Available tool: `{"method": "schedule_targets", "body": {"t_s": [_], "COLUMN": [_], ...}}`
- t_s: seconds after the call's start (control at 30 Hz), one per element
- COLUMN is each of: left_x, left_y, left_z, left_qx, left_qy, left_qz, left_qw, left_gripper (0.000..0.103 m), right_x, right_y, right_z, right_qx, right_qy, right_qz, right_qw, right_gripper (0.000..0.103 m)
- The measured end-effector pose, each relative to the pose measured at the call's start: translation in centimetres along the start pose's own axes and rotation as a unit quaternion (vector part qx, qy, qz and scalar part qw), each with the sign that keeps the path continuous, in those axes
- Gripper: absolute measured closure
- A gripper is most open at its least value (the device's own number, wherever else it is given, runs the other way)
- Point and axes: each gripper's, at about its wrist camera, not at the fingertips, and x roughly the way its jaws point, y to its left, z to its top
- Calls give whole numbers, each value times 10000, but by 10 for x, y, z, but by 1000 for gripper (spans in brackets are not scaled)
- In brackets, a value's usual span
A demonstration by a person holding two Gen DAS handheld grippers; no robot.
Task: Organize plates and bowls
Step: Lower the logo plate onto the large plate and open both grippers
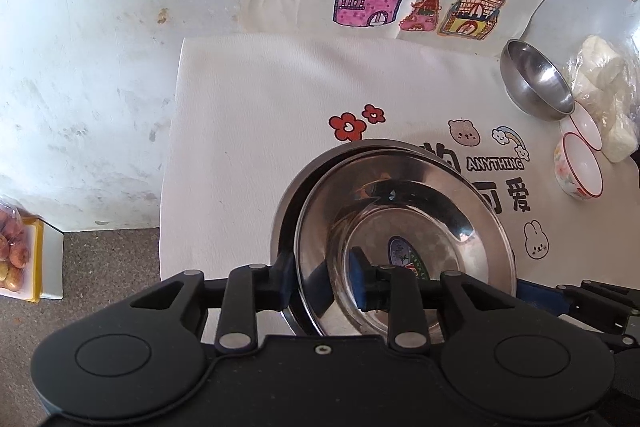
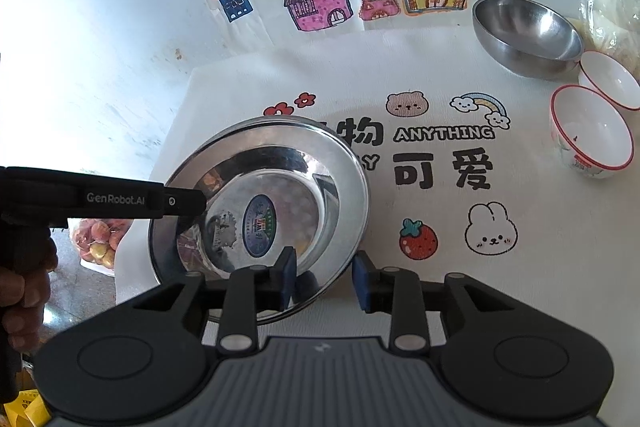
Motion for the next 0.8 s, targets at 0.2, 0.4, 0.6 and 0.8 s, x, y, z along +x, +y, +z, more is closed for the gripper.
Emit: {"method": "schedule_targets", "body": {"t_s": [0.2,0.4,0.6,0.8], "left_x": [-4,-15,-22,-23], "left_y": [-2,-9,-15,-30], "left_z": [2,9,13,19], "left_qx": [-9,-45,-115,-55], "left_qy": [-44,-256,-365,-321], "left_qz": [-61,-41,-29,-88], "left_qw": [10000,9997,9993,9994], "left_gripper": [53,34,18,1], "right_x": [1,-2,-9,-28], "right_y": [0,1,-3,-14], "right_z": [-2,-3,-2,1], "right_qx": [-1,-16,-29,25], "right_qy": [8,-71,-154,-366], "right_qz": [-23,14,34,-102], "right_qw": [10000,10000,9999,9993], "right_gripper": [65,57,36,9]}}
